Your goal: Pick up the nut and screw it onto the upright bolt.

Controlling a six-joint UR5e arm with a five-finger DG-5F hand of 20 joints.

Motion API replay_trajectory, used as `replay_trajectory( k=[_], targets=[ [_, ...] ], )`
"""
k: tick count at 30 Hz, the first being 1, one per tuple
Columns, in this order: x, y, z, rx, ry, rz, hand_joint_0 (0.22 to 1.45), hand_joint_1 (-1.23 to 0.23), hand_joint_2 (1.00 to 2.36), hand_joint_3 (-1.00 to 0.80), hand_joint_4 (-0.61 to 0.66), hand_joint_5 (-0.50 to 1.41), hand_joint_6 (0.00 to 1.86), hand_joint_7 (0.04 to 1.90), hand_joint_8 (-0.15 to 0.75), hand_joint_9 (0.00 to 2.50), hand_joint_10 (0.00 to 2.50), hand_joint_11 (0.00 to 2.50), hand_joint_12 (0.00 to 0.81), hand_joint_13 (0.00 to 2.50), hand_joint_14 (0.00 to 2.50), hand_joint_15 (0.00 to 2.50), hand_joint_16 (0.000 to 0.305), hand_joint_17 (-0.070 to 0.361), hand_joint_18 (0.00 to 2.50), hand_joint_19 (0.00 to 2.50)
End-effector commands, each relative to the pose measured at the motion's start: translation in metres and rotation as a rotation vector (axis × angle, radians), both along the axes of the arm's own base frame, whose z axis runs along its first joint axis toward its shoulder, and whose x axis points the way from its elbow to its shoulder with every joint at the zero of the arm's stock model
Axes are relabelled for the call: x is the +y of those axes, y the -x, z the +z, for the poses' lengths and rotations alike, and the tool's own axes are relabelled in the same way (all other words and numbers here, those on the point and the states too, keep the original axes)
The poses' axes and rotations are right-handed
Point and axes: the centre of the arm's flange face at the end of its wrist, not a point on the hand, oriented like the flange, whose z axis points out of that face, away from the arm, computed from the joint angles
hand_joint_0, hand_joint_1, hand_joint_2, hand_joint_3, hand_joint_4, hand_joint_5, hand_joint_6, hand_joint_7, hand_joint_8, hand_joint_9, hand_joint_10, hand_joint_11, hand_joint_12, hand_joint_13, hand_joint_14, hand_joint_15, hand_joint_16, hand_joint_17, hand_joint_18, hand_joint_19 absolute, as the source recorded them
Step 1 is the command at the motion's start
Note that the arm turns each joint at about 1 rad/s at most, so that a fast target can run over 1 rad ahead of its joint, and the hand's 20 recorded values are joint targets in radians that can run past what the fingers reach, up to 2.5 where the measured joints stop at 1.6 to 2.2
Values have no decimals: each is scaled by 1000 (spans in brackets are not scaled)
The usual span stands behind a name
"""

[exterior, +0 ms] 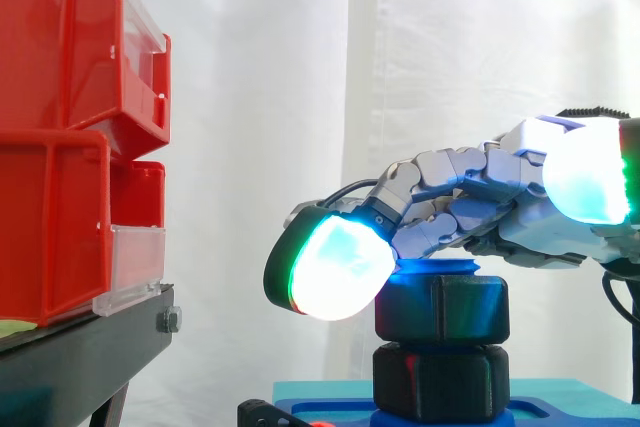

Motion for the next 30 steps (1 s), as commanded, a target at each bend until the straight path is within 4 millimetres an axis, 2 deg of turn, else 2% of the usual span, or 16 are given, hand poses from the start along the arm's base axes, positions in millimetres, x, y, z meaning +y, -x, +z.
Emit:
replay_trajectory(
  k=[1,10,18,30],
  targets=[
    [0,0,1,-13,0,2,461,-123,1000,-500,176,-53,502,679,138,695,0,0,237,228,0,0,29,66,0,0],
    [-5,0,1,-22,-1,0,470,-160,1000,-500,208,-35,503,769,174,818,0,0,191,355,0,0,21,47,7,0],
    [-10,0,4,-41,4,10,482,-194,1000,-500,238,-1,504,904,235,1057,0,0,164,535,0,0,16,35,198,0],
    [-23,2,4,-47,9,3,496,-240,1000,-500,162,46,505,1139,236,1285,0,0,142,705,0,0,12,26,354,0]
  ],
)
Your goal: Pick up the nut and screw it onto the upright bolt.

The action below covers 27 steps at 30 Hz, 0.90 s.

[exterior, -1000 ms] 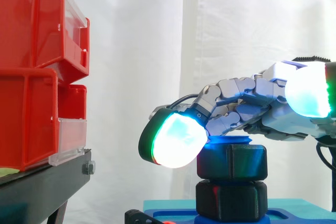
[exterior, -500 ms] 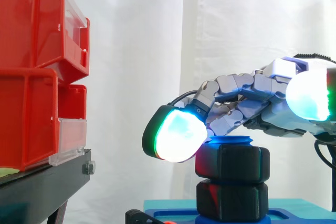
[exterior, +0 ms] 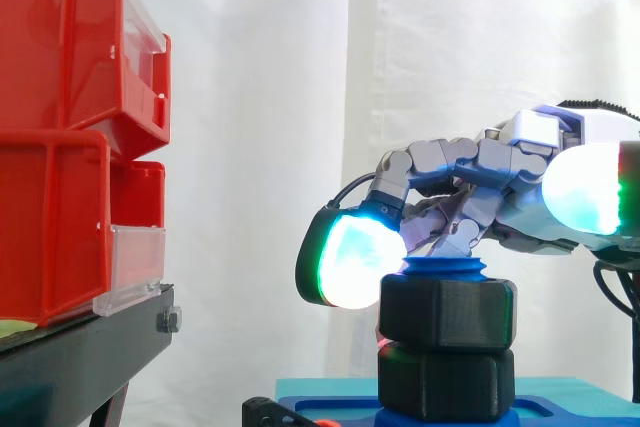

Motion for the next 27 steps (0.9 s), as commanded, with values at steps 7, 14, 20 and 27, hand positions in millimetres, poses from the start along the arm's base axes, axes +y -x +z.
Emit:
replay_trajectory(
  k=[7,14,20,27],
  targets=[
    [-9,0,3,-10,4,-2,499,-255,1000,-500,120,60,504,1214,238,1338,0,4,135,729,0,0,11,25,386,0],
    [-21,2,5,-18,11,2,505,-274,1000,-500,77,76,503,1288,226,1468,2,78,124,817,0,0,10,23,468,0],
    [-28,3,8,-21,16,4,510,-288,1000,-500,44,85,502,1329,214,1579,5,136,112,923,0,0,9,20,585,0],
    [-32,3,8,-22,18,1,514,-304,1000,-500,19,93,501,1353,191,1717,9,241,102,1055,0,0,7,17,691,0]
  ],
)
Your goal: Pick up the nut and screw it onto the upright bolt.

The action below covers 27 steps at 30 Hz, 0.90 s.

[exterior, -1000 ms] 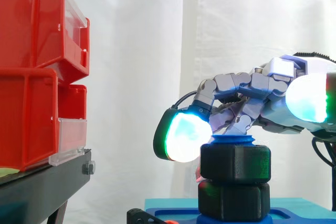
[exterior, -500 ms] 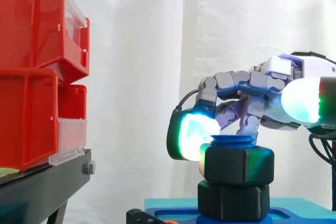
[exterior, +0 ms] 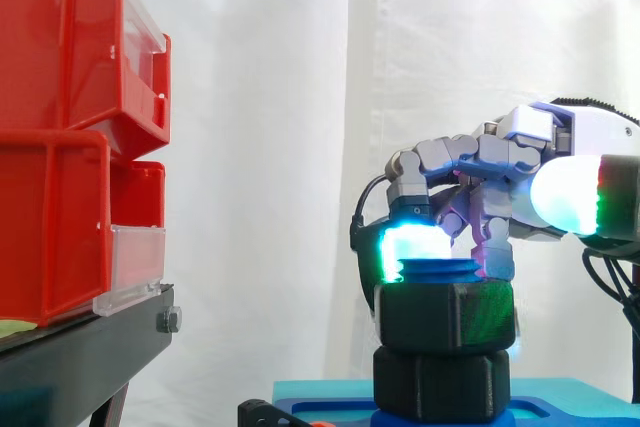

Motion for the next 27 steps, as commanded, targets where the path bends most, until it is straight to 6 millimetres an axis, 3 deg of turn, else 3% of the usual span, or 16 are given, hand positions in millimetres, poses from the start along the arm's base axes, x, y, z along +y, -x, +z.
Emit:
replay_trajectory(
  k=[1,8,14,18,22,26,27],
  targets=[
    [-1,0,0,-1,0,-2,515,-307,1000,-500,7,96,501,1365,183,1753,10,266,102,1080,0,0,7,16,710,0],
    [-6,-2,6,-1,1,-3,514,-341,1000,-500,-24,101,540,1337,133,2027,17,483,90,1372,3,87,4,10,954,0],
    [-10,-3,13,-6,6,4,507,-329,1000,-500,29,92,501,1403,210,1950,18,515,130,1317,4,97,8,18,889,0],
    [-14,-9,31,-6,15,22,503,-328,1000,-500,87,60,503,1338,237,1822,19,504,166,1196,4,92,12,28,795,5],
    [-13,-11,36,10,14,24,493,-321,1000,-500,180,-34,505,1061,268,1505,15,440,211,1013,3,81,22,48,735,57],
    [-8,-16,48,16,13,30,469,-306,1000,-500,135,-159,502,740,235,819,3,53,285,576,0,0,34,77,361,54],
    [-7,-16,48,20,12,30,468,-306,1000,-500,132,-169,502,713,223,743,0,1,289,553,0,0,36,80,310,60]
  ],
)
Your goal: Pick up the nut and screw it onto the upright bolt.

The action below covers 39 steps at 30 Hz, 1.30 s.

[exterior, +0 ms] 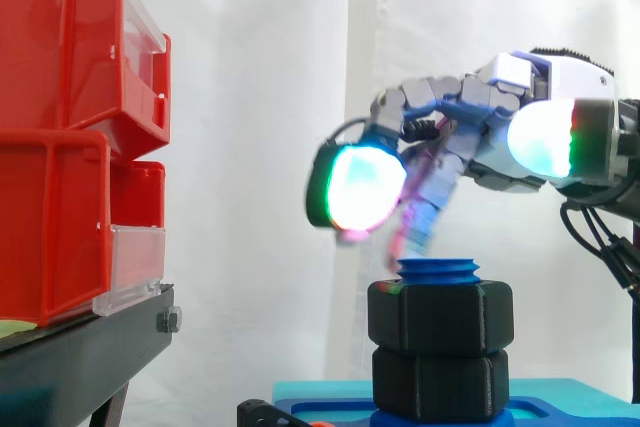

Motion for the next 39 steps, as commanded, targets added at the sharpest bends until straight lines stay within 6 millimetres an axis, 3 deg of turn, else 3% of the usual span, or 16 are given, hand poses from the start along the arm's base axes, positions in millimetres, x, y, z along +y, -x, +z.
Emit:
replay_trajectory(
  k=[1,2,8,14,34,39],
  targets=[
    [4,-4,10,10,-1,5,462,-291,1000,-500,104,-192,501,636,210,600,0,0,293,407,0,0,38,86,143,14],
    [5,-5,11,10,-1,6,460,-283,1000,-500,98,-200,501,610,203,544,0,0,296,320,0,0,39,88,15,0],
    [15,-7,11,12,-3,17,449,-248,1000,-500,59,-216,501,552,177,304,0,0,311,62,0,0,42,94,0,0],
    [31,-8,4,32,-16,7,442,-199,1000,-500,36,-233,500,537,150,150,0,0,321,0,0,0,43,98,0,0],
    [44,9,-49,53,-39,-23,446,-201,1000,-500,58,-221,500,546,153,189,0,0,313,0,0,0,42,94,0,0],
    [44,10,-52,41,-45,-29,448,-203,1000,-500,62,-219,500,553,155,211,0,0,308,0,0,0,41,91,0,0]
  ],
)
